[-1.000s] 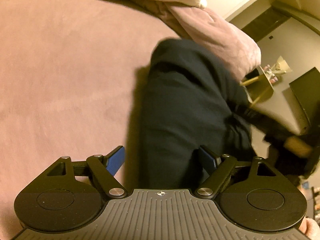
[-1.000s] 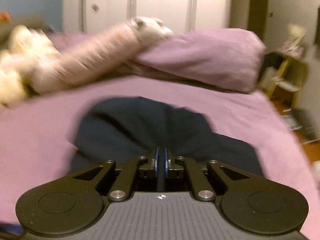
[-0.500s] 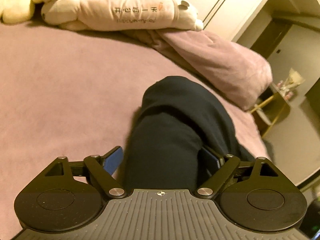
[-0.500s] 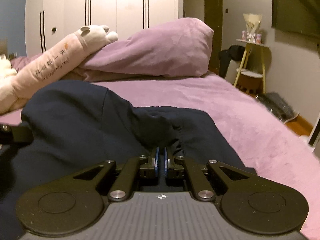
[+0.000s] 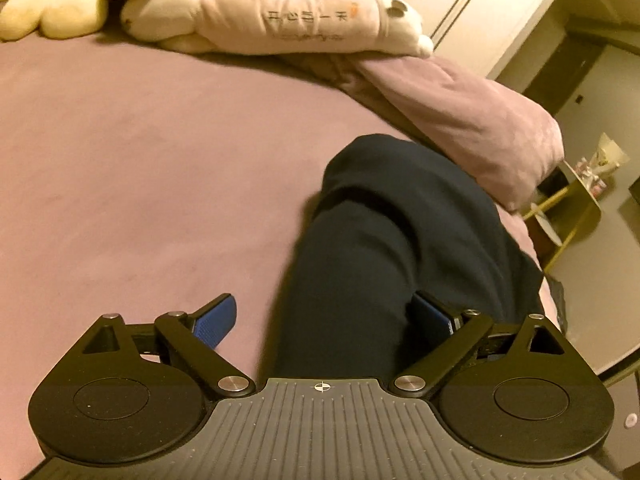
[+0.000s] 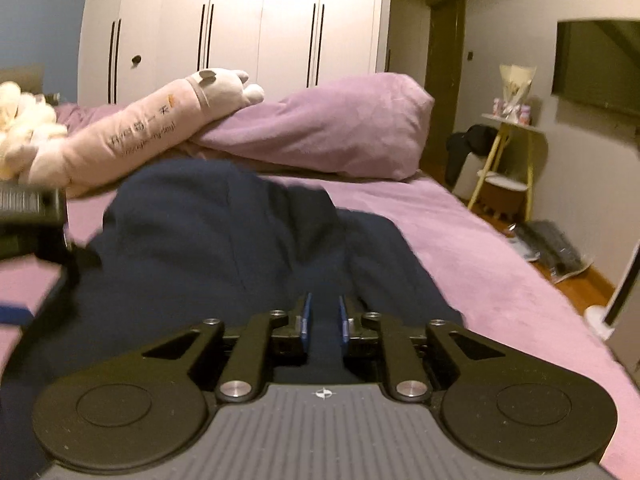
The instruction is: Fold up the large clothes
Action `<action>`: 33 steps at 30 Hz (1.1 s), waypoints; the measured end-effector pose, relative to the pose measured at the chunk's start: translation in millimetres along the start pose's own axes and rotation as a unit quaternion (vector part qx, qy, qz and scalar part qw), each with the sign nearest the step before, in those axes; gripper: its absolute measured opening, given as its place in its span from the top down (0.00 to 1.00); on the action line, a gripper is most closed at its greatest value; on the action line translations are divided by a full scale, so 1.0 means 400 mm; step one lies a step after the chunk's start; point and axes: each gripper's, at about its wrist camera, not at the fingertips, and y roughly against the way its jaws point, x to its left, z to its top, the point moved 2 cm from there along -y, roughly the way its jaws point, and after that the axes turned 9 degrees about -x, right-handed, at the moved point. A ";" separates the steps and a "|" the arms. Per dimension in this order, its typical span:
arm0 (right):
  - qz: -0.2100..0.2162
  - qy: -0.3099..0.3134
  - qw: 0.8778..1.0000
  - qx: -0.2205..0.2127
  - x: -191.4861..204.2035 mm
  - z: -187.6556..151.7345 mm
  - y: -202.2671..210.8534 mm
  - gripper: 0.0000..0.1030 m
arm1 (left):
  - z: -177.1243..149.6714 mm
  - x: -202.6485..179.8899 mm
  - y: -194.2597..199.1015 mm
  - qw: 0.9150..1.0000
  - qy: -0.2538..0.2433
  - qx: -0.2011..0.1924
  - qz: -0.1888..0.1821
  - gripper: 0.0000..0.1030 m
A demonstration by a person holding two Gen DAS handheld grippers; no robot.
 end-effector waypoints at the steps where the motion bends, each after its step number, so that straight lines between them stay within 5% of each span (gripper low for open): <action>1: -0.001 0.006 1.000 0.000 -0.006 -0.011 0.019 0.85 | -0.002 0.002 0.013 1.000 -0.002 -0.002 0.001 0.05; 8: -0.007 -0.002 0.998 0.057 -0.057 0.000 0.100 0.84 | -0.016 0.016 0.056 1.000 -0.002 0.018 0.010 0.05; 18: 0.054 -0.150 0.979 0.130 -0.178 -0.016 0.231 0.70 | -0.041 0.046 0.153 0.999 -0.032 0.026 -0.018 0.06; 22: 0.074 -0.269 0.948 0.155 -0.245 -0.037 0.253 0.67 | -0.065 0.077 0.217 0.995 -0.058 0.056 -0.052 0.09; 29: 0.133 -0.443 0.866 0.188 -0.306 -0.098 0.243 0.66 | -0.126 0.093 0.314 0.987 -0.129 0.060 -0.079 0.10; 33: 0.157 -0.501 0.831 0.182 -0.317 -0.120 0.236 0.58 | -0.169 0.069 0.314 0.979 -0.159 0.082 -0.094 0.10</action>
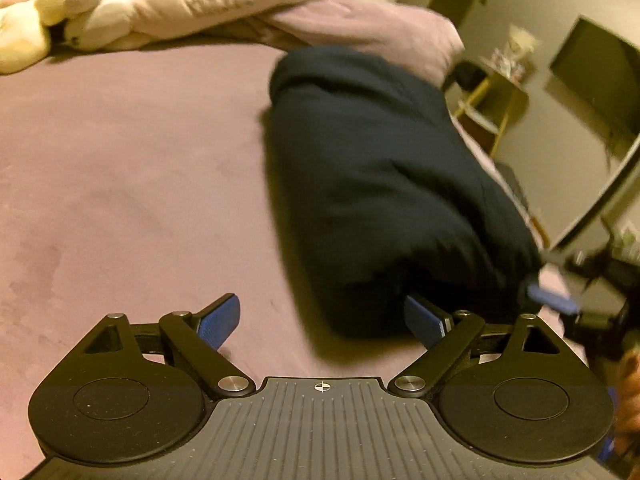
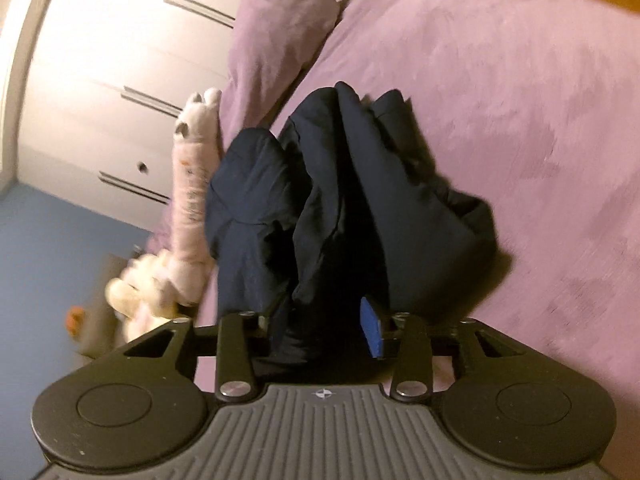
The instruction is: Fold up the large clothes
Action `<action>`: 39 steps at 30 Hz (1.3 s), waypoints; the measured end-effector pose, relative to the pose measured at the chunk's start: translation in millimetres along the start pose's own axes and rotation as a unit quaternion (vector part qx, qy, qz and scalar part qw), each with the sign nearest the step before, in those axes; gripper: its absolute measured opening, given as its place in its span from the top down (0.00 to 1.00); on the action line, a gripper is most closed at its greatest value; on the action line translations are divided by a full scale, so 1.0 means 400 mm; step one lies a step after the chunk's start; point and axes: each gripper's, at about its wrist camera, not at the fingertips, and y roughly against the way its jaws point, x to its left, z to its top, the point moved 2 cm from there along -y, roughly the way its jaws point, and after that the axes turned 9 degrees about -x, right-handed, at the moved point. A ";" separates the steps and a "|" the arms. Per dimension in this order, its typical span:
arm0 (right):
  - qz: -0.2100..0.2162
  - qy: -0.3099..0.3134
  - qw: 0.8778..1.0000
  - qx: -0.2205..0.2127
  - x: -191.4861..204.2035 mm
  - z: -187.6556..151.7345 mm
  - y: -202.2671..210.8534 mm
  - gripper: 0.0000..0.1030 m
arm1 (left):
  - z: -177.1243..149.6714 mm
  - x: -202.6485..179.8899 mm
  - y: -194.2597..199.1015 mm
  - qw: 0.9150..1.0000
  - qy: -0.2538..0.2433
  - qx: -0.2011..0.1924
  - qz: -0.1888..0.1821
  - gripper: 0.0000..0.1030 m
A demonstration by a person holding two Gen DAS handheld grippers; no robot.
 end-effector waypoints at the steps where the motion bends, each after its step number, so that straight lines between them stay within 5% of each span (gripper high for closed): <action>1: 0.008 -0.012 1.000 -0.002 -0.004 -0.001 0.000 0.57 | -0.006 -0.009 -0.011 1.000 -0.008 0.005 0.002 0.10; 5: 0.027 -0.018 0.999 -0.007 0.001 -0.009 -0.001 0.48 | -0.019 -0.043 -0.060 1.000 -0.023 0.019 0.010 0.10; 10: 0.010 0.005 1.000 0.019 0.024 -0.030 -0.071 0.49 | -0.017 -0.062 -0.106 0.999 -0.023 0.029 0.025 0.11; 15: -0.042 0.057 0.997 -0.014 0.070 -0.025 -0.106 0.75 | -0.011 -0.061 -0.131 0.998 -0.028 0.039 0.039 0.10; 19: 0.008 -0.021 0.999 -0.042 0.046 0.009 -0.048 0.78 | -0.007 -0.051 -0.123 0.997 -0.042 0.045 0.043 0.09; 21: -0.016 -0.012 0.999 -0.047 0.020 0.013 -0.036 0.79 | -0.008 -0.053 -0.112 0.997 -0.046 0.049 0.029 0.09; 23: -0.058 0.003 0.998 -0.040 -0.022 0.000 -0.052 0.79 | -0.014 -0.052 -0.100 0.996 -0.063 0.054 0.021 0.09; 26: -0.058 -0.011 0.998 -0.035 -0.063 -0.006 -0.068 0.77 | -0.021 -0.019 -0.076 0.996 -0.059 0.068 0.023 0.14; 29: -0.047 0.048 0.997 -0.032 -0.019 0.004 -0.063 0.61 | 0.002 0.056 -0.039 0.997 -0.012 0.070 0.014 0.15; 34: -0.052 0.092 0.994 -0.037 0.034 0.038 -0.015 0.53 | 0.076 0.157 -0.006 0.997 0.035 0.024 0.066 0.14; 39: -0.069 0.148 0.981 -0.104 0.140 0.071 0.018 0.57 | 0.120 0.200 -0.030 0.990 0.067 0.007 0.122 0.14</action>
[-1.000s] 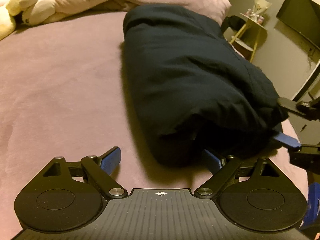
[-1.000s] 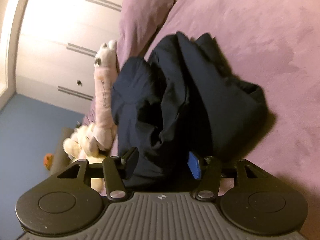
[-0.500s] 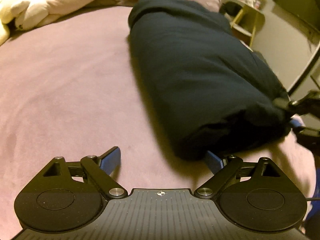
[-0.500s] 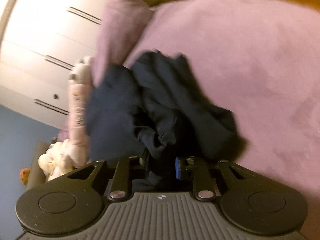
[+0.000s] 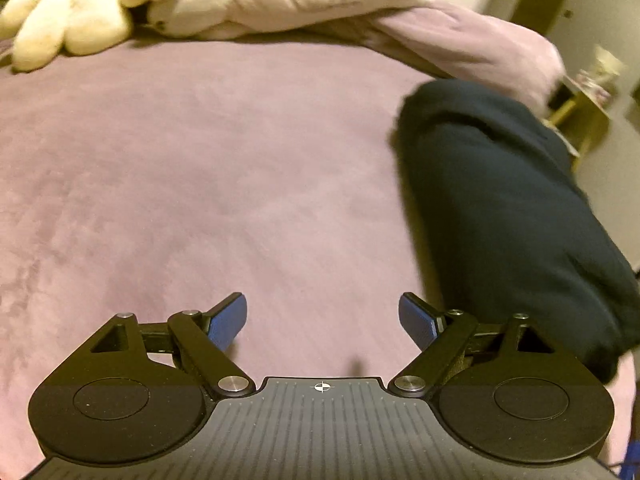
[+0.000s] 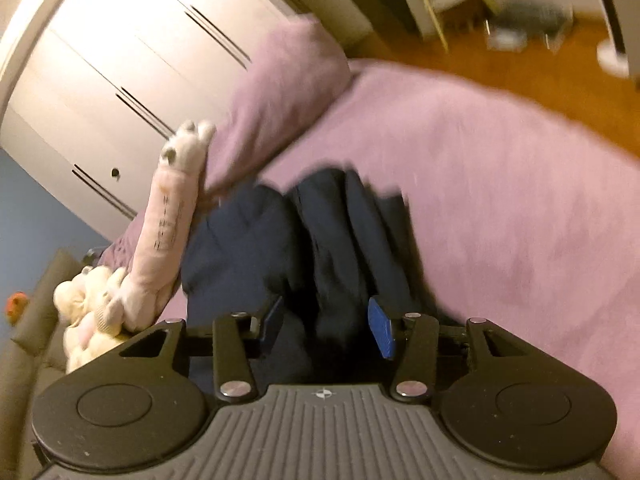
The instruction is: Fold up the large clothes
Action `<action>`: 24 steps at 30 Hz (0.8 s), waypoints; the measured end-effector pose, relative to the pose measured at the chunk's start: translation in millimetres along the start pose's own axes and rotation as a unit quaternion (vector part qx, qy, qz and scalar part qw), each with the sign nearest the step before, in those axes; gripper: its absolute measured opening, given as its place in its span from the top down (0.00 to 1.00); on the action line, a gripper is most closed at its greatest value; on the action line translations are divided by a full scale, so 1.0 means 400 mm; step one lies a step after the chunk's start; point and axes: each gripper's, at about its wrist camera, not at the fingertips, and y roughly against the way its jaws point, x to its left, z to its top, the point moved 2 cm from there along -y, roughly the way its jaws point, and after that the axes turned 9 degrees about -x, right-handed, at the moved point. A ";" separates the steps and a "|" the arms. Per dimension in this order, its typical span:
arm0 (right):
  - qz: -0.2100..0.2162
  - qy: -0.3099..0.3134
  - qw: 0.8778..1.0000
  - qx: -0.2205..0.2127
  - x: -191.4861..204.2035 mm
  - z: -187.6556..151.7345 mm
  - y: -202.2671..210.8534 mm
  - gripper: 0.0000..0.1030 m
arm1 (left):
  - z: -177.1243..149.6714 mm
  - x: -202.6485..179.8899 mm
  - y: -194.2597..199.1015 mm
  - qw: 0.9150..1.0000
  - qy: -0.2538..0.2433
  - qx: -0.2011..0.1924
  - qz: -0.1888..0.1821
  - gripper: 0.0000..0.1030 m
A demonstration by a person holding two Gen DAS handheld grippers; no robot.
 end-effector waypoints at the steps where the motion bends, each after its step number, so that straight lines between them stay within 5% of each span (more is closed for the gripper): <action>1: 0.006 0.020 1.000 -0.007 0.026 0.010 -0.007 0.60 | 0.011 0.001 -0.010 1.000 0.006 -0.003 0.011 0.14; 5: 0.057 0.121 0.990 0.038 0.186 0.006 -0.150 0.81 | 0.043 0.008 -0.044 0.997 0.039 -0.021 0.070 0.14; 8: 0.074 0.192 0.975 0.080 0.310 -0.042 -0.296 0.87 | 0.076 0.021 -0.054 0.992 0.062 -0.033 0.103 0.14; 11: 0.094 0.268 0.956 0.077 0.408 -0.089 -0.408 0.89 | 0.107 0.015 -0.075 0.990 0.069 -0.042 0.118 0.14; 15: 0.046 0.368 0.928 0.049 0.429 -0.113 -0.532 0.93 | 0.141 -0.044 -0.112 0.991 0.061 -0.052 0.109 0.14; 17: -0.022 0.417 0.909 0.006 0.383 -0.103 -0.562 0.94 | 0.159 -0.106 -0.135 0.992 0.066 -0.067 0.087 0.14; 19: -0.065 0.396 0.916 -0.016 0.309 -0.075 -0.575 0.93 | 0.178 -0.176 -0.157 0.992 0.074 -0.083 0.053 0.14; 21: -0.084 0.307 0.947 -0.027 0.204 -0.028 -0.562 1.00 | 0.180 -0.259 -0.189 0.993 0.071 -0.097 0.012 0.11; 24: -0.094 0.273 0.955 -0.070 0.132 -0.020 -0.516 1.00 | 0.156 -0.346 -0.230 0.991 0.065 -0.119 -0.005 0.10</action>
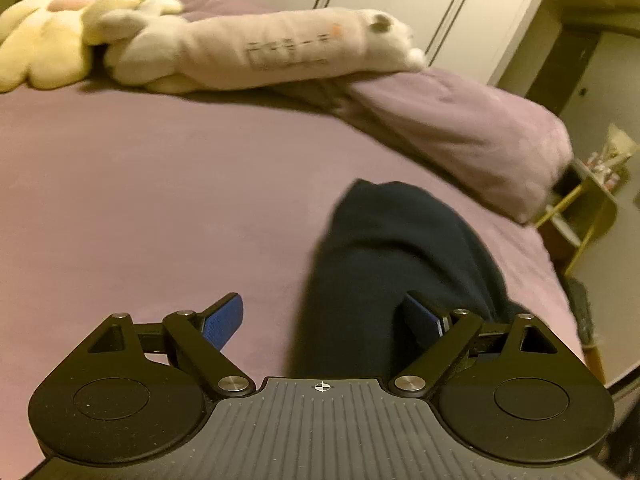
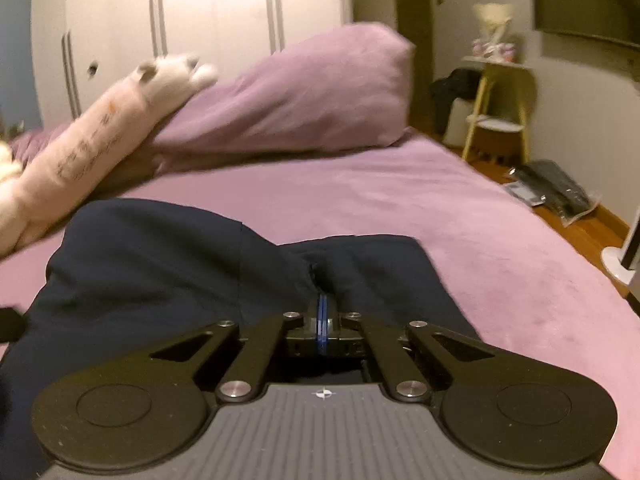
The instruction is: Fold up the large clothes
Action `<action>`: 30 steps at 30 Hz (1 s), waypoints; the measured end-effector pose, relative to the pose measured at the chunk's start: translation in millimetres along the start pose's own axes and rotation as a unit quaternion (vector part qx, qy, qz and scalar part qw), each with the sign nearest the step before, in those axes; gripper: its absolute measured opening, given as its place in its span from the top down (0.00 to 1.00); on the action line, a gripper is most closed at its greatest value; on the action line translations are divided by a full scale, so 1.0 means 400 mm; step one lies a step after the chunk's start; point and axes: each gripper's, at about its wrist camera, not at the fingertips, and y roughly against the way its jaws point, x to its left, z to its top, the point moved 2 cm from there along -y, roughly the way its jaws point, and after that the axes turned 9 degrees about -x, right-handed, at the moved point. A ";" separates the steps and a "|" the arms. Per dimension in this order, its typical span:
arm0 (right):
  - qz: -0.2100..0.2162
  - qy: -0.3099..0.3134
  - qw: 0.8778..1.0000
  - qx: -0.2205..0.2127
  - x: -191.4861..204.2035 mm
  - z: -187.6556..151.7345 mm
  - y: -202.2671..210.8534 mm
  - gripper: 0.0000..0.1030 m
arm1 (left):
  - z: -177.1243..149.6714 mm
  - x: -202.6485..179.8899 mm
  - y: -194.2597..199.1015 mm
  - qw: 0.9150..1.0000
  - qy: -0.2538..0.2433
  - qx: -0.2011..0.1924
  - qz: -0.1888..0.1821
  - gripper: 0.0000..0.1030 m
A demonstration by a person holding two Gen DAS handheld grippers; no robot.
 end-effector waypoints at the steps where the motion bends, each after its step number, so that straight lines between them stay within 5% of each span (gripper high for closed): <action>1: -0.004 -0.005 1.000 -0.009 -0.010 -0.009 0.006 1.00 | -0.012 -0.014 -0.004 1.000 -0.009 -0.011 0.001 0.09; 8: 0.011 0.006 1.000 -0.021 0.017 -0.037 -0.037 1.00 | -0.077 0.013 -0.057 0.998 0.002 -0.028 0.049 0.02; 10: 0.040 -0.020 0.999 -0.009 0.000 -0.015 -0.026 0.97 | -0.055 0.037 -0.054 0.999 0.022 -0.010 0.023 0.02; 12: 0.087 -0.078 0.993 0.015 -0.015 0.012 -0.007 0.76 | -0.036 0.075 -0.057 0.999 0.038 0.021 -0.019 0.02; 14: 0.137 -0.134 0.981 0.041 -0.066 0.035 0.029 0.57 | -0.024 0.118 -0.058 0.995 0.050 0.054 -0.060 0.03; 16: 0.169 -0.175 0.968 0.061 -0.133 0.054 0.078 0.55 | -0.014 0.167 -0.058 0.989 0.066 0.091 -0.095 0.03; 18: 0.164 -0.191 0.965 0.080 -0.196 0.062 0.113 0.26 | -0.012 0.216 -0.055 0.981 0.085 0.119 -0.127 0.03; 21: 0.185 -0.245 0.941 0.141 -0.299 0.037 0.111 0.25 | -0.024 0.266 -0.056 0.968 0.115 0.150 -0.162 0.03; 25: 0.226 -0.349 0.888 0.195 -0.394 -0.026 0.074 0.24 | -0.054 0.278 -0.062 0.951 0.148 0.176 -0.208 0.03; 27: 0.234 -0.360 0.881 0.199 -0.402 -0.036 0.066 0.24 | -0.065 0.265 -0.071 0.949 0.151 0.177 -0.214 0.03; 30: 0.239 -0.341 0.887 0.202 -0.406 -0.028 0.068 0.24 | -0.071 0.243 -0.083 0.937 0.162 0.195 -0.239 0.04</action>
